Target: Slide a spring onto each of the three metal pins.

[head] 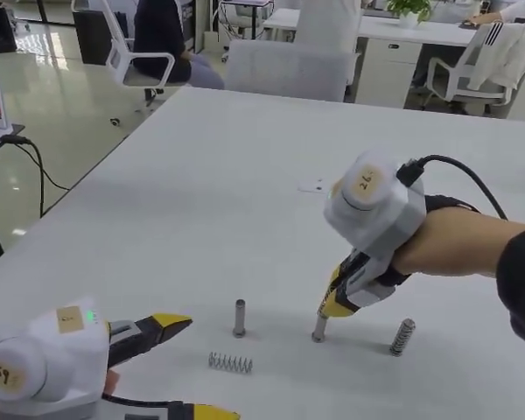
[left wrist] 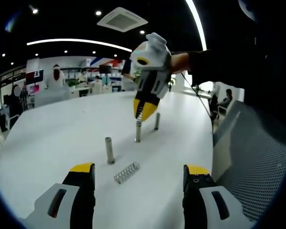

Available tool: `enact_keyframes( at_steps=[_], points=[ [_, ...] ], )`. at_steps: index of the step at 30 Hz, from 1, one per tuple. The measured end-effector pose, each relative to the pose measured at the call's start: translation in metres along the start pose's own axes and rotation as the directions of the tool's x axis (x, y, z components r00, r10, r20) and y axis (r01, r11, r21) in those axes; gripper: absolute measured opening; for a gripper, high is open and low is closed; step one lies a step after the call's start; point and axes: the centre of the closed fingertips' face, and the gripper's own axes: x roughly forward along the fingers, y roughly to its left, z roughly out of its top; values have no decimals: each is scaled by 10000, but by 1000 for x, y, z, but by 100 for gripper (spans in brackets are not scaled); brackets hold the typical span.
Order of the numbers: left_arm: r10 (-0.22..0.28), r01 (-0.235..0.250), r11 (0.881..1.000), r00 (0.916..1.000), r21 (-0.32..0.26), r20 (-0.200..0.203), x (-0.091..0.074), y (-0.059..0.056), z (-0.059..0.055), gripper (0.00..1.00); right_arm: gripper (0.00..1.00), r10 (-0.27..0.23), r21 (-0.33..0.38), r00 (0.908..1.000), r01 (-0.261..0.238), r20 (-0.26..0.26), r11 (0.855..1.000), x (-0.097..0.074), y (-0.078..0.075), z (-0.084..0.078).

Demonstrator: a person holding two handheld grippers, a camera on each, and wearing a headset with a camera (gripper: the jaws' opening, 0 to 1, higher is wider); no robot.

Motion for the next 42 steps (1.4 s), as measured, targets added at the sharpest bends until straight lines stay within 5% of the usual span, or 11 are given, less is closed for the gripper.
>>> enact_keyframes(
  at_steps=[28,42],
  points=[
    [14,-14,10000,10000,-2,-37,-1,0,-2,71,8,164,293,9960,-138,-879,9995,31,3,-18],
    [12,-12,10000,10000,-8,-68,-1,0,-2,70,9,172,453,9969,-137,-771,9989,37,4,-21]
  ],
)
